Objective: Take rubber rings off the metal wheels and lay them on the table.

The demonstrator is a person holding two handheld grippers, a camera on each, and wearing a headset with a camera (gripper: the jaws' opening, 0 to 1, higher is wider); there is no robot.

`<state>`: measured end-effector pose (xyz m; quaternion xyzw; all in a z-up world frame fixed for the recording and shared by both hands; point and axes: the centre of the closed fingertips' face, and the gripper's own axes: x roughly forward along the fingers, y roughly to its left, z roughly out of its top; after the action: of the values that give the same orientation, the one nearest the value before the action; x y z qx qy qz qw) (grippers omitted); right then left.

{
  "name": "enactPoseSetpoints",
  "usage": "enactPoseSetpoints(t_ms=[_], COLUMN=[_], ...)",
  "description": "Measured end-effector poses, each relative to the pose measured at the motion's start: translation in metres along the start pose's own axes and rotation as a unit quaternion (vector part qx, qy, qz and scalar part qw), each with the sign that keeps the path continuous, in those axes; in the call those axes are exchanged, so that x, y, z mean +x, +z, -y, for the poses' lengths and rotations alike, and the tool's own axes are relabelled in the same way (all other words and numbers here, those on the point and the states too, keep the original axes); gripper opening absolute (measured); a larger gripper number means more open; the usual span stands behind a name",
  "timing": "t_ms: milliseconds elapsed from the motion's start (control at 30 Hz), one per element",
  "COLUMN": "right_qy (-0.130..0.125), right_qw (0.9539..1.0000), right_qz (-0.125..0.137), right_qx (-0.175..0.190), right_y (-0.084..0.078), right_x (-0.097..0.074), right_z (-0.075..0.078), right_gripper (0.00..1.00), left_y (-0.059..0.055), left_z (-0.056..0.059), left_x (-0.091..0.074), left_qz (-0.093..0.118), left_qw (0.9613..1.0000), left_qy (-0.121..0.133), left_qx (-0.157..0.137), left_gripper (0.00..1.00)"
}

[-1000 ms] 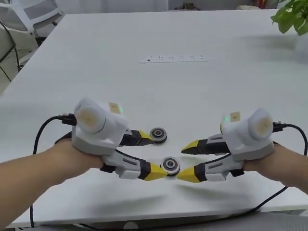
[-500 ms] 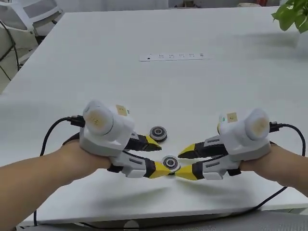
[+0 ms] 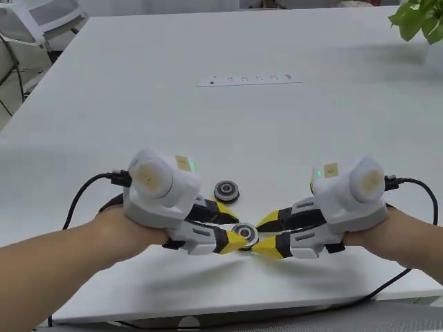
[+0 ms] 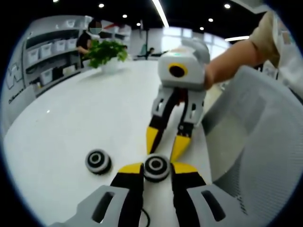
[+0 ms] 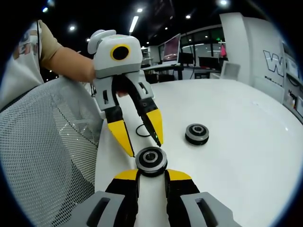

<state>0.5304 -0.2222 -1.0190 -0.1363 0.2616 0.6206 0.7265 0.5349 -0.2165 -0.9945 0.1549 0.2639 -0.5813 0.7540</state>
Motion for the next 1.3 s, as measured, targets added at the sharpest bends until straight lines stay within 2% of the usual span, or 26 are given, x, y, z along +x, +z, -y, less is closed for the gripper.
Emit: enactPoseSetpoints(t_ms=[333,500,700,1300], right_qy=[0.001,0.002,0.004,0.013], right_qw=[1.0,0.9999,0.9997,0.9997], right_qz=[0.003,0.005,0.007,0.009], right_qx=[0.006,0.014,0.022,0.016], right_y=[-0.0002,-0.0003,-0.0003,-0.002], right_x=[-0.0002,0.0,-0.0002,-0.0018], right_z=[-0.0005,-0.0008,-0.0004,-0.0004], right_gripper=[0.18,0.17,0.17,0.13], left_y=[-0.0044,-0.0042,-0.0039,-0.0043], left_z=[0.0013,0.0,0.0006,-0.0009], left_x=[0.004,0.0052,0.007,0.007], left_qz=[-0.009,-0.01,-0.011,0.0], left_qw=[0.9999,0.9996,0.9989,0.9993], left_qy=[0.001,0.013,0.024,0.022], left_qx=[0.008,0.023,0.039,0.029], left_gripper=[0.19,0.14,0.14,0.13])
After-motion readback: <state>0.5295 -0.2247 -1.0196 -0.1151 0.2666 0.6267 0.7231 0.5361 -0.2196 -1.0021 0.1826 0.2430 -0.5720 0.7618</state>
